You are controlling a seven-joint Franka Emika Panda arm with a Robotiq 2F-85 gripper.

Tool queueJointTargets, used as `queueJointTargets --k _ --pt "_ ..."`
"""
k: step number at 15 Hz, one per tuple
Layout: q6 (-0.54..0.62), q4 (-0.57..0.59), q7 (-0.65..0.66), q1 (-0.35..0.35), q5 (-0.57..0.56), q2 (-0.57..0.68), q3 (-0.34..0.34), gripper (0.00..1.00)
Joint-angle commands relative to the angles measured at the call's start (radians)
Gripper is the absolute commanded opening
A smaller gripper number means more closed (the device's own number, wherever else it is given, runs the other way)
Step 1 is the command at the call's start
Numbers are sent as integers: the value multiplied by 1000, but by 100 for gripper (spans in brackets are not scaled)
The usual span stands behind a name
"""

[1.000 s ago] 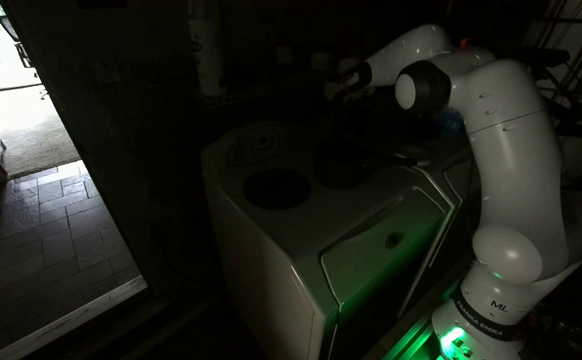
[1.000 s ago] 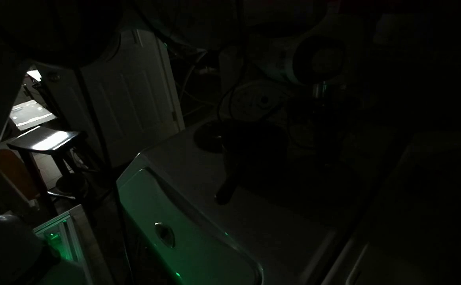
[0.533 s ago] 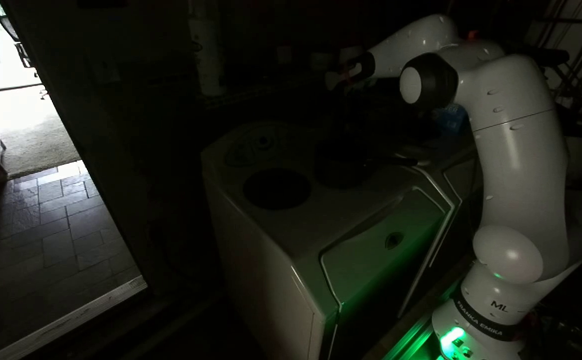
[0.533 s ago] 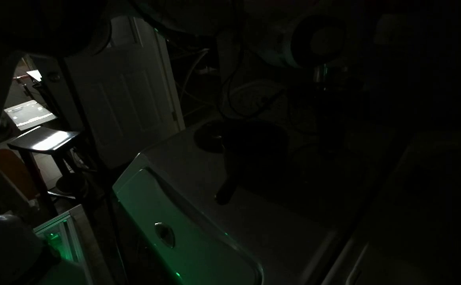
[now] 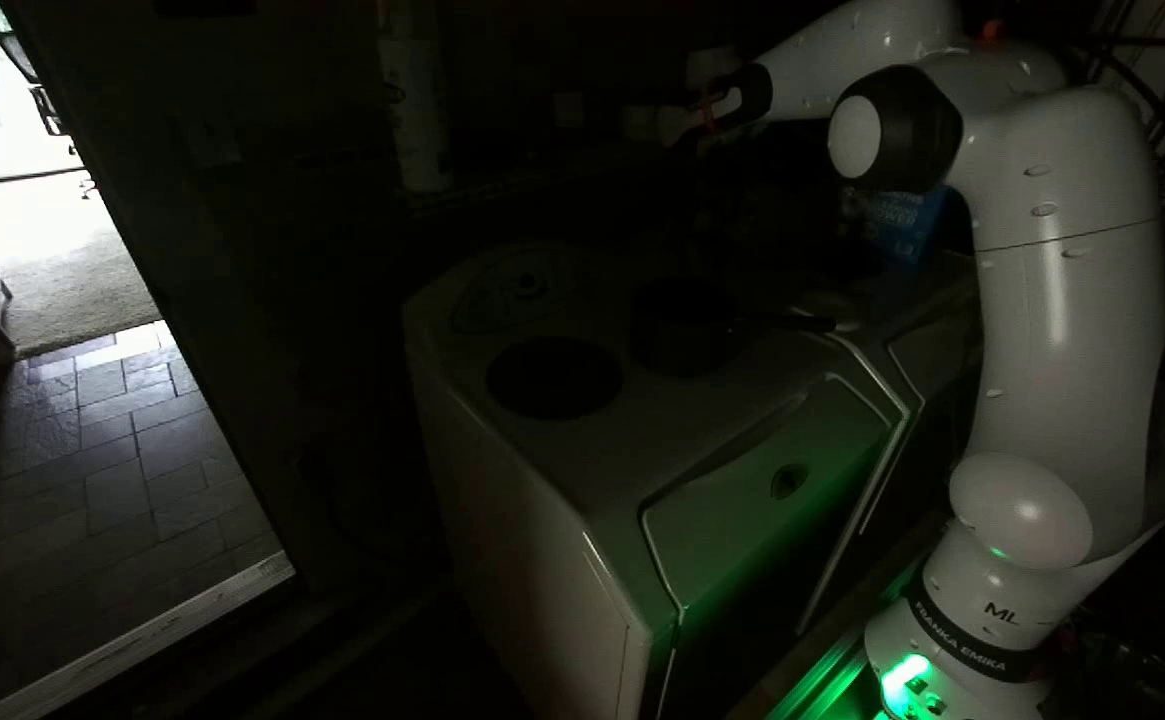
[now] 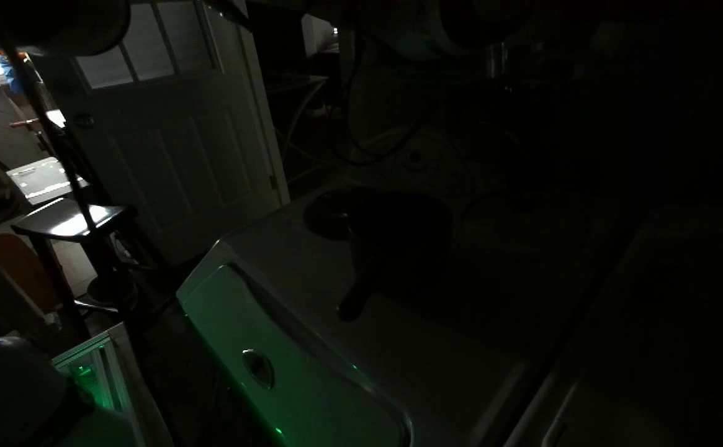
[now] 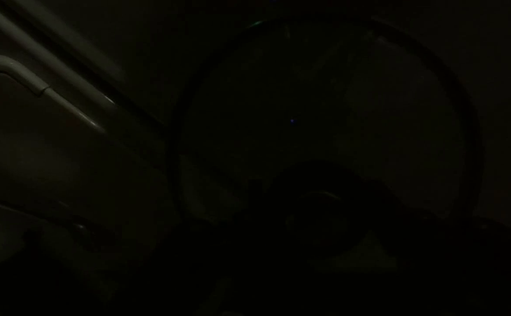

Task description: Put the glass lid on the pot

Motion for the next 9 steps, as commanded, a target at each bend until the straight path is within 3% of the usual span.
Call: queueJointTargets --k 1,9 --pt "53 -125 -7 32 -58 -133 -7 34" --pt "52 -328 -79 66 -124 -336 25 34"
